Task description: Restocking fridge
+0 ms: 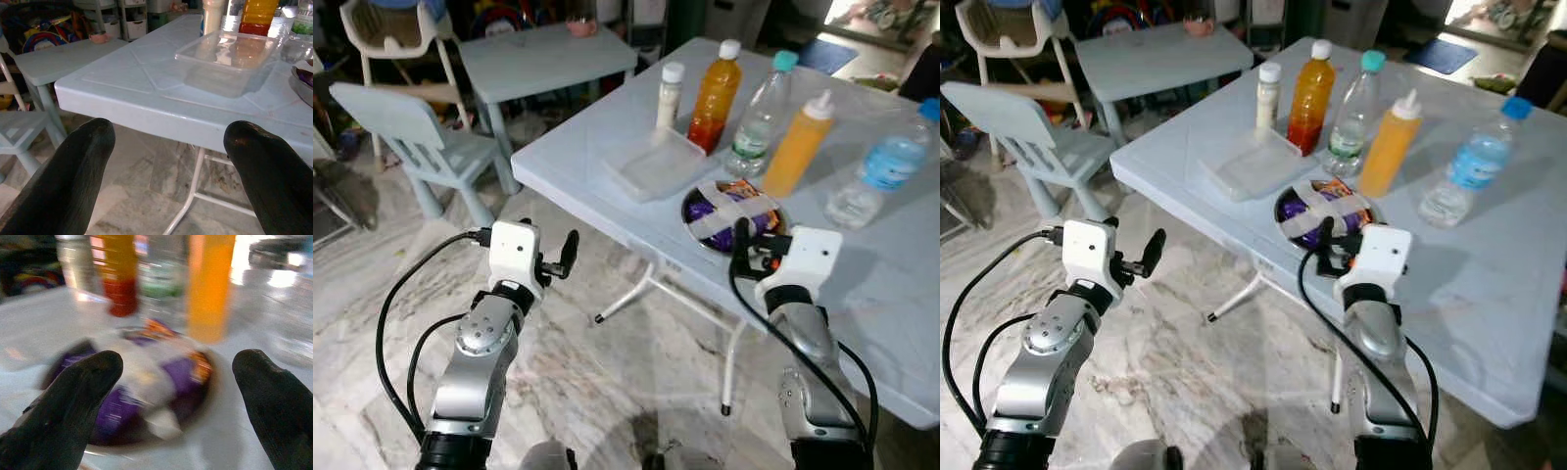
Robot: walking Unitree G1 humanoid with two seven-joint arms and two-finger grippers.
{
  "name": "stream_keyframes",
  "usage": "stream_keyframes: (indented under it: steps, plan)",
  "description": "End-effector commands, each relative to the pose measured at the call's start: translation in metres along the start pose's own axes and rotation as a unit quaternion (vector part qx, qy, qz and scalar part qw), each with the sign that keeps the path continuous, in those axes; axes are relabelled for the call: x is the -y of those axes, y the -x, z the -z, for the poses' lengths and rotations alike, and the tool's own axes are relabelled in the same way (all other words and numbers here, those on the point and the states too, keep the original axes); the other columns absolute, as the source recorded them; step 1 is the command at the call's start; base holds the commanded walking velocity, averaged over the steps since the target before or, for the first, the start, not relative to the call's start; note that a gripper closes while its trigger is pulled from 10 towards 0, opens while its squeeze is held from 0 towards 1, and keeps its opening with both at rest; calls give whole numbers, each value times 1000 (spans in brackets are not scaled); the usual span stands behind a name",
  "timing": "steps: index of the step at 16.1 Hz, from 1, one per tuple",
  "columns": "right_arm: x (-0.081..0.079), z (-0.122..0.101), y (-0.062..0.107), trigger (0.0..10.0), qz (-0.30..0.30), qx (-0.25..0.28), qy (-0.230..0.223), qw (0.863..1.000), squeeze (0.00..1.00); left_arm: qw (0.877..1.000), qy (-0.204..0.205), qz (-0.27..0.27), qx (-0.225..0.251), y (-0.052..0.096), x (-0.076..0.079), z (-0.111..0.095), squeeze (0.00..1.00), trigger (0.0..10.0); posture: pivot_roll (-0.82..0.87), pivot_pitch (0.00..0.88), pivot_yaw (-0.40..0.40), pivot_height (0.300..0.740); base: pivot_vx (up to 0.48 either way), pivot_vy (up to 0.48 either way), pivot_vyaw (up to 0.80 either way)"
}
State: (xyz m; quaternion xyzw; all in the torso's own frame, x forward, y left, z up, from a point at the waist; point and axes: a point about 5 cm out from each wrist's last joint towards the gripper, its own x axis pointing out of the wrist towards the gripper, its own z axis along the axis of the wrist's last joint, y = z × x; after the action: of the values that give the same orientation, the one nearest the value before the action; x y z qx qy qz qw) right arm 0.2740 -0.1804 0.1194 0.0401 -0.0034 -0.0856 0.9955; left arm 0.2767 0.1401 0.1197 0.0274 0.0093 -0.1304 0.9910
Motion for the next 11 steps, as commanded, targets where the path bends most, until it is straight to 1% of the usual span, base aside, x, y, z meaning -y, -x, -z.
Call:
stream_keyframes:
  steps: [1,3,4,5,7,8,9,10,11]
  plan:
    - [14,3,0,10000,42,-11,-3,999,0,1000,-4,3,1,1,0,-2,0,10000,-31,91,-4,740,0,0,0]
    - [19,5,-1,10000,49,-21,-6,999,0,1000,-5,7,-1,2,2,-1,0,10000,-32,94,-2,740,0,0,0]
    - [22,1,-5,10000,55,-21,-16,998,0,1000,-5,8,-2,1,2,0,0,10000,-36,96,0,740,0,0,0]
    - [21,-4,-11,10000,48,-16,-19,999,0,1000,-5,9,-2,1,3,0,0,10000,-38,96,1,740,0,0,0]
    - [17,-6,-18,10000,22,-24,-46,998,0,1000,-9,12,-2,0,3,-1,0,10000,-29,97,0,740,0,0,0]
    - [17,-6,-18,10000,23,-24,-42,999,0,1000,-11,12,-3,0,3,-1,0,10000,-29,97,0,740,0,0,0]
    - [18,-2,-16,10000,32,-40,-54,997,0,1000,-13,12,-2,0,3,-2,0,10000,-26,101,-1,740,0,0,0]
    - [18,0,-15,10000,35,-45,-62,996,0,1000,-14,12,-3,0,2,-2,0,10000,-26,102,0,740,0,0,0]
    - [18,1,-14,10000,35,-49,-61,996,0,1000,-14,11,-3,-1,1,-2,0,10000,-27,102,2,740,0,0,0]
